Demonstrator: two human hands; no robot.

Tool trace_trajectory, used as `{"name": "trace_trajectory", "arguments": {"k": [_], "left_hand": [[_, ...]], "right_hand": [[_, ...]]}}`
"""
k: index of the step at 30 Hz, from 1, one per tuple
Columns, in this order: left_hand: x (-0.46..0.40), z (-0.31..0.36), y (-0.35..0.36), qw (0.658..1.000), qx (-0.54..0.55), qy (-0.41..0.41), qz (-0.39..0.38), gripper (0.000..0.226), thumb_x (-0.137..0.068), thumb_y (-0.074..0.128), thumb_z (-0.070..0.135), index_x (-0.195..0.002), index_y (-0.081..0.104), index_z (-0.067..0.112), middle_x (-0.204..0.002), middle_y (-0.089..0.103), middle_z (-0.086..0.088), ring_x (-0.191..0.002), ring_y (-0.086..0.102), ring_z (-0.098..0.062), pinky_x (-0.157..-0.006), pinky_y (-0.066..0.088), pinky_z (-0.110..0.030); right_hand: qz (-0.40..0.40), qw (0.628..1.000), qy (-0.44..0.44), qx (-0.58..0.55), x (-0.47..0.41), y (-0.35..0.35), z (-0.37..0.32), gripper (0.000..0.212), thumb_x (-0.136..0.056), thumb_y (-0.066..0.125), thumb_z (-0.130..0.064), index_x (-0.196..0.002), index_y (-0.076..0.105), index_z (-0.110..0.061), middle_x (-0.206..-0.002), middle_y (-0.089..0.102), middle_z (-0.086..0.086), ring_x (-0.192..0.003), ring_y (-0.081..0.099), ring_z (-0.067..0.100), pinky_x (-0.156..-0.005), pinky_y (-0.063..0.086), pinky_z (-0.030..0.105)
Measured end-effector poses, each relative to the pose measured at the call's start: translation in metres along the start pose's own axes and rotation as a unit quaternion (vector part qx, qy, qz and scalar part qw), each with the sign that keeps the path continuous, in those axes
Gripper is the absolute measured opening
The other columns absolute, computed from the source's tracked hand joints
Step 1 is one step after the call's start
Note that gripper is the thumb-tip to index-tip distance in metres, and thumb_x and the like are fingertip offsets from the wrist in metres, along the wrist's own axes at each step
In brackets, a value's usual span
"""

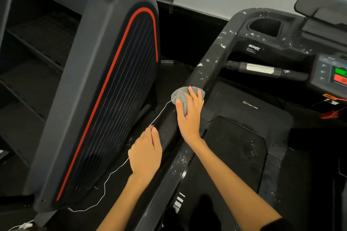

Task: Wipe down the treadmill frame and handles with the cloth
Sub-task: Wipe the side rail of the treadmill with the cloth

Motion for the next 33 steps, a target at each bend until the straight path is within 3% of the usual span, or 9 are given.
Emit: {"name": "trace_trajectory", "arguments": {"k": [2, 6, 10, 14, 16, 21, 24, 27, 33], "left_hand": [[0.000, 0.000, 0.000, 1.000, 0.003, -0.005, 0.002, 0.040, -0.103, 0.027, 0.031, -0.119, 0.060, 0.015, -0.095, 0.068, 0.000, -0.073, 0.052, -0.006, -0.068, 0.035, -0.023], [-0.001, 0.000, 0.001, 1.000, 0.002, -0.004, 0.001, 0.039, -0.103, 0.026, 0.030, -0.120, 0.058, 0.015, -0.096, 0.068, 0.000, -0.074, 0.056, -0.010, -0.068, 0.034, -0.024], [-0.004, 0.002, 0.004, 0.999, -0.021, -0.005, -0.024, 0.038, -0.103, 0.023, 0.031, -0.120, 0.054, 0.015, -0.100, 0.067, -0.002, -0.087, 0.064, -0.022, -0.070, 0.033, -0.028], [-0.008, 0.005, 0.006, 0.998, -0.055, 0.024, -0.036, 0.034, -0.103, 0.024, 0.032, -0.111, 0.053, 0.016, -0.087, 0.063, 0.002, -0.066, 0.055, -0.011, -0.050, 0.025, -0.020], [-0.010, 0.009, 0.008, 0.994, -0.082, 0.055, -0.043, 0.035, -0.102, 0.025, 0.033, -0.118, 0.051, 0.016, -0.095, 0.064, 0.001, -0.068, 0.057, -0.010, -0.047, 0.023, -0.015], [-0.016, 0.024, 0.014, 0.991, -0.048, 0.107, -0.066, 0.050, -0.101, 0.029, 0.038, -0.141, 0.038, 0.010, -0.126, 0.058, -0.007, -0.104, 0.062, -0.020, -0.077, 0.047, -0.027], [-0.020, 0.041, 0.018, 0.981, -0.054, 0.175, -0.057, 0.052, -0.099, 0.032, 0.034, -0.142, 0.037, 0.005, -0.132, 0.054, -0.011, -0.110, 0.060, -0.021, -0.082, 0.052, -0.029], [-0.020, 0.054, 0.022, 0.967, -0.094, 0.234, -0.030, 0.049, -0.096, 0.037, 0.026, -0.136, 0.044, -0.001, -0.131, 0.055, -0.018, -0.113, 0.060, -0.025, -0.087, 0.055, -0.035], [-0.015, 0.051, 0.019, 0.966, -0.099, 0.238, -0.004, 0.046, -0.100, 0.035, 0.026, -0.136, 0.046, 0.001, -0.133, 0.055, -0.015, -0.116, 0.059, -0.024, -0.089, 0.055, -0.037]], "right_hand": [[-0.028, 0.996, -0.044, 0.070, -0.007, 0.004, -0.007, 0.047, -0.098, 0.037, -0.041, -0.132, 0.054, -0.012, -0.148, 0.044, 0.001, -0.147, 0.017, 0.016, -0.119, 0.014, 0.057], [-0.072, 0.982, -0.116, 0.129, -0.003, 0.007, -0.014, 0.042, -0.100, 0.037, -0.039, -0.121, 0.062, -0.013, -0.139, 0.053, 0.002, -0.143, 0.027, 0.017, -0.120, 0.010, 0.053], [-0.119, 0.980, -0.146, 0.068, 0.029, 0.008, -0.025, 0.039, -0.100, 0.041, -0.033, -0.125, 0.059, -0.010, -0.139, 0.054, 0.001, -0.142, 0.031, 0.012, -0.122, 0.003, 0.044], [-0.138, 0.975, -0.174, -0.015, 0.068, 0.002, -0.018, 0.038, -0.101, 0.045, -0.025, -0.135, 0.052, -0.012, -0.145, 0.045, -0.002, -0.144, 0.030, 0.015, -0.122, 0.009, 0.048], [-0.141, 0.974, -0.176, -0.036, 0.074, -0.002, -0.008, 0.038, -0.102, 0.043, -0.025, -0.139, 0.047, -0.014, -0.149, 0.040, -0.003, -0.145, 0.027, 0.019, -0.121, 0.011, 0.053], [-0.087, 0.987, -0.133, -0.014, 0.039, -0.013, 0.001, 0.039, -0.104, 0.037, -0.030, -0.141, 0.042, -0.019, -0.153, 0.036, 0.003, -0.149, 0.018, 0.021, -0.123, 0.001, 0.044], [-0.065, 0.993, -0.098, -0.009, 0.010, -0.019, 0.006, 0.042, -0.103, 0.037, -0.030, -0.145, 0.031, -0.028, -0.154, 0.035, 0.001, -0.150, 0.013, 0.014, -0.123, -0.001, 0.039], [-0.030, 0.996, -0.077, 0.021, -0.021, -0.023, 0.010, 0.043, -0.104, 0.038, -0.028, -0.146, 0.035, -0.017, -0.154, 0.036, 0.000, -0.150, 0.011, 0.012, -0.123, -0.003, 0.035], [-0.006, 0.984, -0.120, 0.135, -0.039, -0.004, -0.019, 0.034, -0.098, 0.048, -0.022, -0.128, 0.058, -0.009, -0.134, 0.057, 0.004, -0.139, 0.036, 0.022, -0.121, 0.011, 0.042]]}}
Point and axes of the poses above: each hand's wrist, its own x-axis away from the middle knuckle, its own y-axis out of the palm, z = x × y, the point moved 8 cm from there along -x, towards the middle knuckle
